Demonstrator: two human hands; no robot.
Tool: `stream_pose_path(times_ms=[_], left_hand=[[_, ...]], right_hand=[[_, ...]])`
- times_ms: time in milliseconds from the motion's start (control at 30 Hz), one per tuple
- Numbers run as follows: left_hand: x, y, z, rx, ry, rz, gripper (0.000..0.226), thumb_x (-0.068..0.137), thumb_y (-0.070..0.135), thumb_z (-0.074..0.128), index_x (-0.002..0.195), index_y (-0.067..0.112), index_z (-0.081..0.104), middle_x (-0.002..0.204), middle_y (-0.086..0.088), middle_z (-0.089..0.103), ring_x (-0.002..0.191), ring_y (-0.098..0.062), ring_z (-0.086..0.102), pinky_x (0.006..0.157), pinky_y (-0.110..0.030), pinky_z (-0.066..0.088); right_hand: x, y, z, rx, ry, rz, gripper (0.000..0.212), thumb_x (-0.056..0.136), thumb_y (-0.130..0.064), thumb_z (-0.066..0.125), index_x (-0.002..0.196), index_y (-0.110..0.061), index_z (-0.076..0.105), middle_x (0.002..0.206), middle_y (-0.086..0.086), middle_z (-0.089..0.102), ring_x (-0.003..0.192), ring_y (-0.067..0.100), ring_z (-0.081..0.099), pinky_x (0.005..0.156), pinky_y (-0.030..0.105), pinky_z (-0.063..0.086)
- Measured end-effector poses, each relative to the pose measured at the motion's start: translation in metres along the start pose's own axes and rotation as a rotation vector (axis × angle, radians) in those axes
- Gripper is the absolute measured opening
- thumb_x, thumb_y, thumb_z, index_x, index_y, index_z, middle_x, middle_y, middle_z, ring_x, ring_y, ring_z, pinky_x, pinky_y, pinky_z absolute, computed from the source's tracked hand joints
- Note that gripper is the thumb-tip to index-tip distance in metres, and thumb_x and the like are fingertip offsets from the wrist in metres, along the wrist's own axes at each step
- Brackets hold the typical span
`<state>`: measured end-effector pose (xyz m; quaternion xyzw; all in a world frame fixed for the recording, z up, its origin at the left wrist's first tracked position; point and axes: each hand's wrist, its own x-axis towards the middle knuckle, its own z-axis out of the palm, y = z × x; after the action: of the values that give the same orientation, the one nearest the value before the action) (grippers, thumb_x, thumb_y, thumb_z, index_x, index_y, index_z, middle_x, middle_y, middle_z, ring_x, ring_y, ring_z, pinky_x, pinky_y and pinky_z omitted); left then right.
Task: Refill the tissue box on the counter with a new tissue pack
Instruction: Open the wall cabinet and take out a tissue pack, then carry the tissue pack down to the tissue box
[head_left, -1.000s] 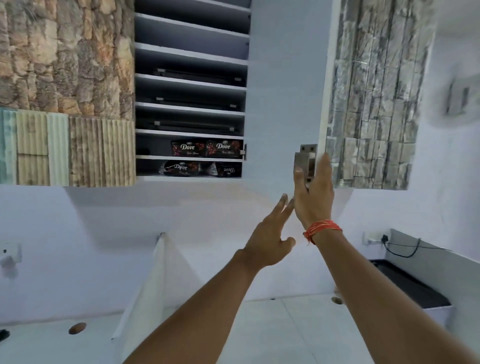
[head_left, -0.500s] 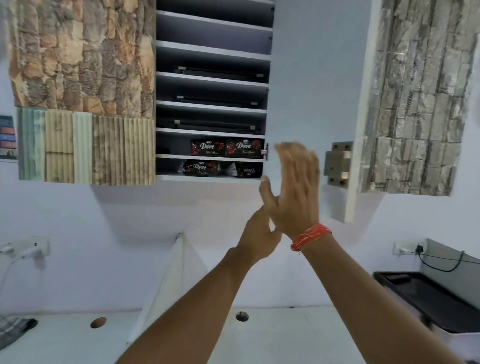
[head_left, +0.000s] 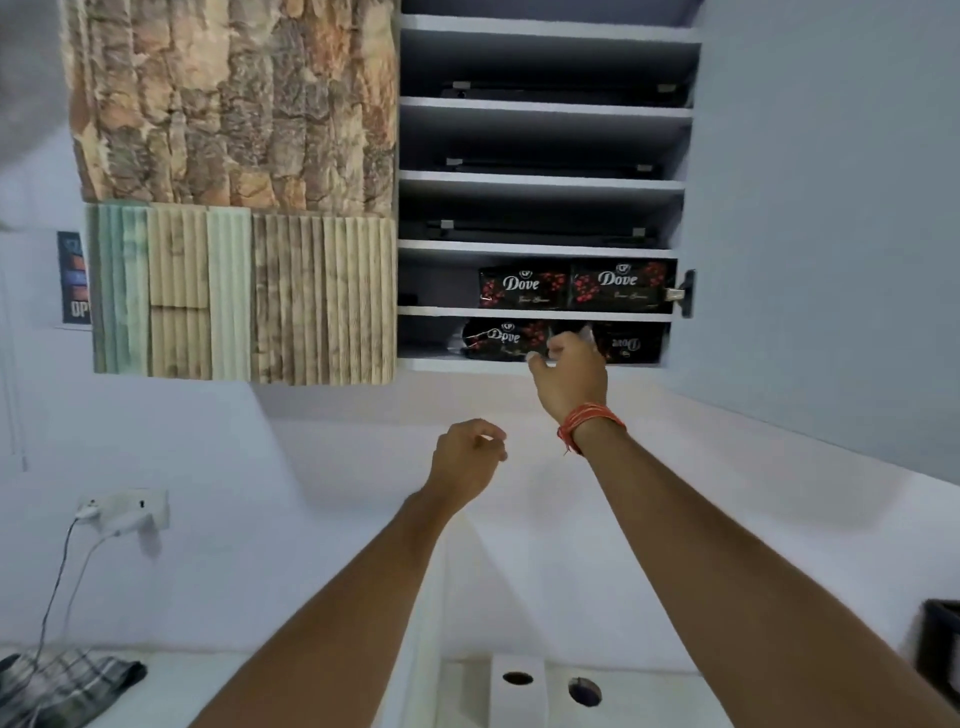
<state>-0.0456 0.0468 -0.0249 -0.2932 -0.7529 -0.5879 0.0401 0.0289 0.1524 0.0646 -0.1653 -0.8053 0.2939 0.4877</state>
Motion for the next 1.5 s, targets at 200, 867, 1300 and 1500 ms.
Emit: stream_pose_path(times_ms=[200, 867, 1300, 1500], left_hand=[[0.046, -0.018, 0.008, -0.120, 0.033, -0.053, 0.022, 0.088, 0.011, 0.055, 0.106, 0.014, 0.069, 0.094, -0.008, 0.075, 0.087, -0.026, 0.068, 0.080, -0.035, 0.055], [0.079, -0.017, 0.031, -0.213, 0.175, -0.109, 0.024, 0.087, 0.007, 0.054, 0.103, 0.012, 0.071, 0.093, -0.007, 0.071, 0.072, -0.013, 0.060, 0.064, -0.024, 0.047], [0.070, -0.037, 0.055, -0.637, 0.106, -0.491, 0.013, 0.091, 0.009, 0.058, 0.102, 0.005, 0.064, 0.096, -0.015, 0.072, 0.081, -0.028, 0.070, 0.080, -0.039, 0.059], [0.056, -0.059, 0.051, -1.052, 0.038, -0.500, 0.019, 0.093, 0.023, 0.053, 0.100, 0.008, 0.062, 0.110, -0.016, 0.068, 0.092, -0.030, 0.067, 0.083, -0.040, 0.056]], right_hand=[[0.040, 0.009, 0.027, -0.306, -0.038, 0.144, 0.068, 0.079, -0.068, 0.056, 0.116, -0.011, 0.054, 0.136, 0.013, 0.052, 0.135, 0.032, 0.033, 0.102, 0.055, 0.026], [0.062, 0.023, 0.048, 0.300, 0.144, 0.234, 0.013, 0.090, -0.023, 0.064, 0.078, -0.025, 0.059, 0.079, -0.006, 0.062, 0.100, 0.024, 0.060, 0.091, 0.041, 0.030], [0.013, 0.036, 0.052, 0.887, 0.126, 0.411, 0.021, 0.066, -0.020, 0.086, 0.066, -0.021, 0.064, 0.083, 0.008, 0.071, 0.080, 0.028, 0.071, 0.074, 0.050, 0.062], [-0.023, 0.072, 0.062, 1.040, 0.198, 0.440, 0.022, 0.068, -0.002, 0.081, 0.066, -0.017, 0.066, 0.091, 0.012, 0.072, 0.098, 0.034, 0.071, 0.087, 0.056, 0.057]])
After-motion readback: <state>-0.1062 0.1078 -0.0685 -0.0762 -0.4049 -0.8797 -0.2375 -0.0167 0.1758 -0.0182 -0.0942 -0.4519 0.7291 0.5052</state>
